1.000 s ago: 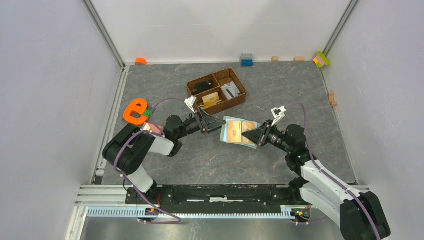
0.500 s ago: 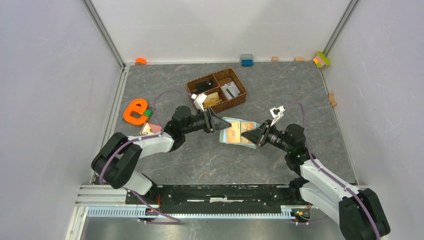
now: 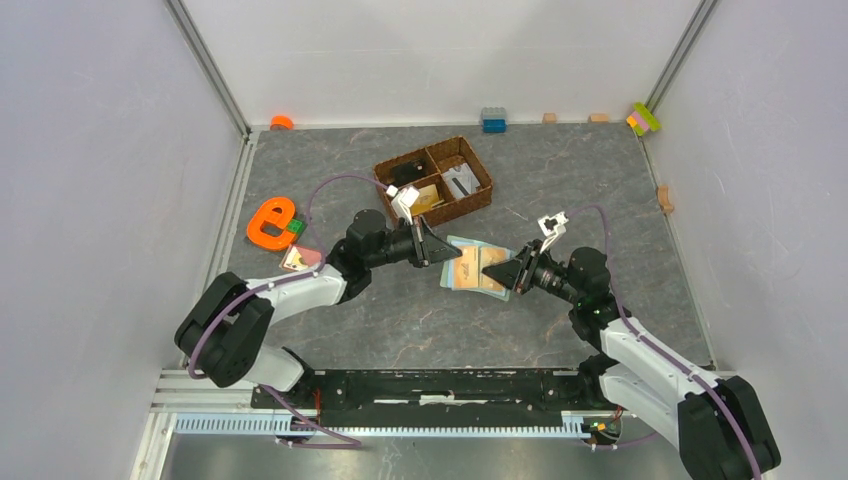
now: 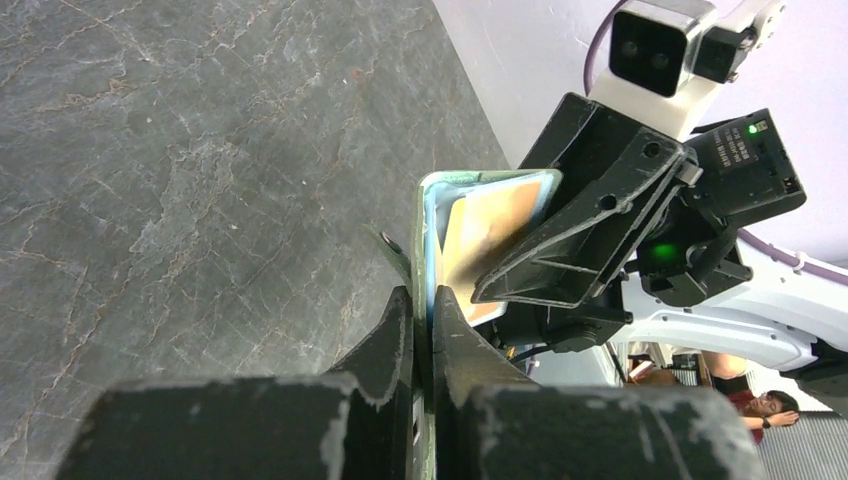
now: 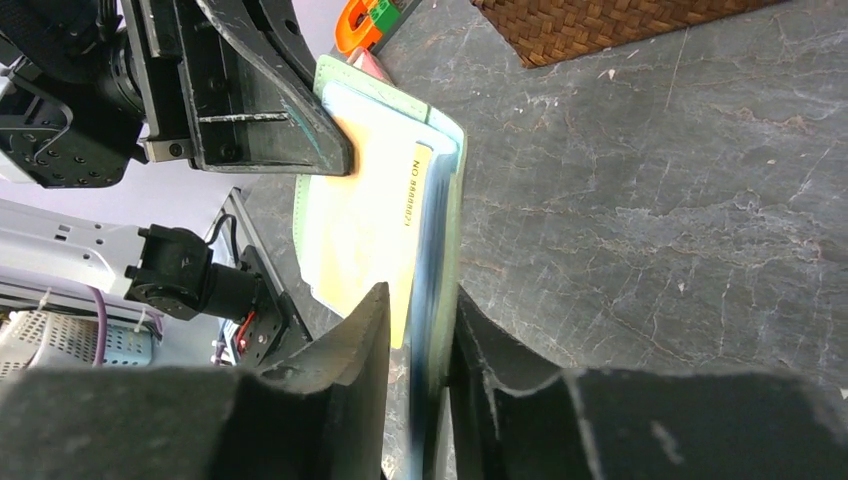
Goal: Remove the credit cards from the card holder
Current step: Remove the credit card from the card holder.
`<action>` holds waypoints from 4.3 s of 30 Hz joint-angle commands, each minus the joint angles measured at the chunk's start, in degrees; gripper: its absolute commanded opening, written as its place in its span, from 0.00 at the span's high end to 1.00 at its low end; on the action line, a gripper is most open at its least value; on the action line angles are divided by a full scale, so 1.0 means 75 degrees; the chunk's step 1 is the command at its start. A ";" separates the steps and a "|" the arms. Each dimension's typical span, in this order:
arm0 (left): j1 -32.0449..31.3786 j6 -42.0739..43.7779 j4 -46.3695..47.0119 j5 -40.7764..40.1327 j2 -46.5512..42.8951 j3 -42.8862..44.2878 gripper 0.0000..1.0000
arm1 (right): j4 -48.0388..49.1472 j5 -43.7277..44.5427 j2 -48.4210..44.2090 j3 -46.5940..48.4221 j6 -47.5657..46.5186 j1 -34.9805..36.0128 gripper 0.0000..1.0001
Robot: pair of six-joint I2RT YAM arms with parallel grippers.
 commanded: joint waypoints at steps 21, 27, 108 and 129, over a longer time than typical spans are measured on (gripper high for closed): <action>-0.0010 0.0356 0.0703 -0.0352 -0.1020 -0.0609 0.98 | -0.0452 0.0760 -0.1533 0.0734 -0.1538 0.0003 0.53; -0.0010 0.0437 0.0527 -0.0637 -0.1213 -0.0681 0.98 | -0.0519 0.0564 -0.1344 0.0931 -0.1772 0.0180 0.53; 0.0060 -0.0985 0.3949 0.0403 -0.1109 -0.1470 0.93 | 0.3078 -0.1395 0.0338 0.0032 0.0823 -0.0086 1.00; -0.0397 -0.1518 0.5171 0.1543 -0.0280 -0.0934 0.98 | 0.5625 -0.2199 0.0733 -0.0270 0.2195 -0.0033 0.68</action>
